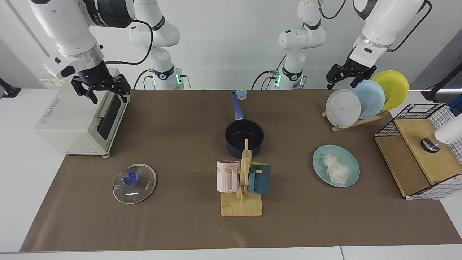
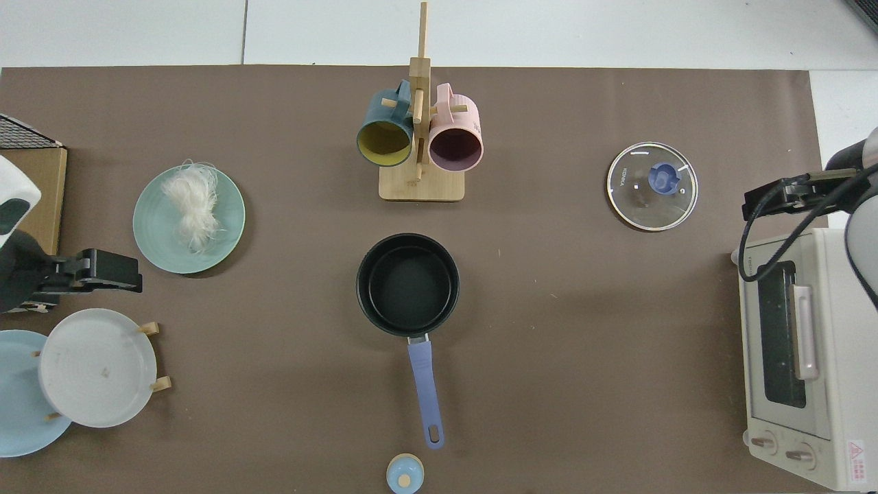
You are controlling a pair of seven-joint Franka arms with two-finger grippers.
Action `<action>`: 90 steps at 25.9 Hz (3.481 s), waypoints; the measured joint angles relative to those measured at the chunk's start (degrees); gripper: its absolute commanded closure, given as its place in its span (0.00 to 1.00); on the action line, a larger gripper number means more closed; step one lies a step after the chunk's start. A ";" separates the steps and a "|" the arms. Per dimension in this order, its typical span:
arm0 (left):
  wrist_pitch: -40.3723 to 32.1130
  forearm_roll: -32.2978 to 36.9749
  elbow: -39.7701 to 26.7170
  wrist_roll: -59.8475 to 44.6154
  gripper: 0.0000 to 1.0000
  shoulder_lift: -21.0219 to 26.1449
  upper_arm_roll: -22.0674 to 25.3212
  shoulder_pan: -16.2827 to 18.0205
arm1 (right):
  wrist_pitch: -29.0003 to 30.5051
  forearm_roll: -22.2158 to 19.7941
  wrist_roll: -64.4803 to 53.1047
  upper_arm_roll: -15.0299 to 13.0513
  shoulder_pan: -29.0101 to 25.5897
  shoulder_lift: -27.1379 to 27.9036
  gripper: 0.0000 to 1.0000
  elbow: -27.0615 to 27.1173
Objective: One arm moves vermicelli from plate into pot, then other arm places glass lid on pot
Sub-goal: 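Reach the right gripper to the glass lid's blue knob, then grasp the glass lid with the right gripper while the left gripper reaches vermicelli, then grasp the white vermicelli on the teal plate with the left gripper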
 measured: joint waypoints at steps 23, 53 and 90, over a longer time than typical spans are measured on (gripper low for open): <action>-0.01 0.00 0.02 0.00 0.00 0.00 0.00 0.00 | 17.39 2.55 0.00 0.12 0.11 16.21 0.00 0.16; 8.79 1.98 -2.40 0.03 0.00 1.94 1.32 0.25 | 29.06 9.48 0.03 0.09 1.23 24.09 0.00 -0.13; 42.67 5.45 -5.03 -13.96 1.00 31.33 3.64 -1.36 | 32.03 4.61 -2.65 0.02 1.35 25.00 0.91 -3.32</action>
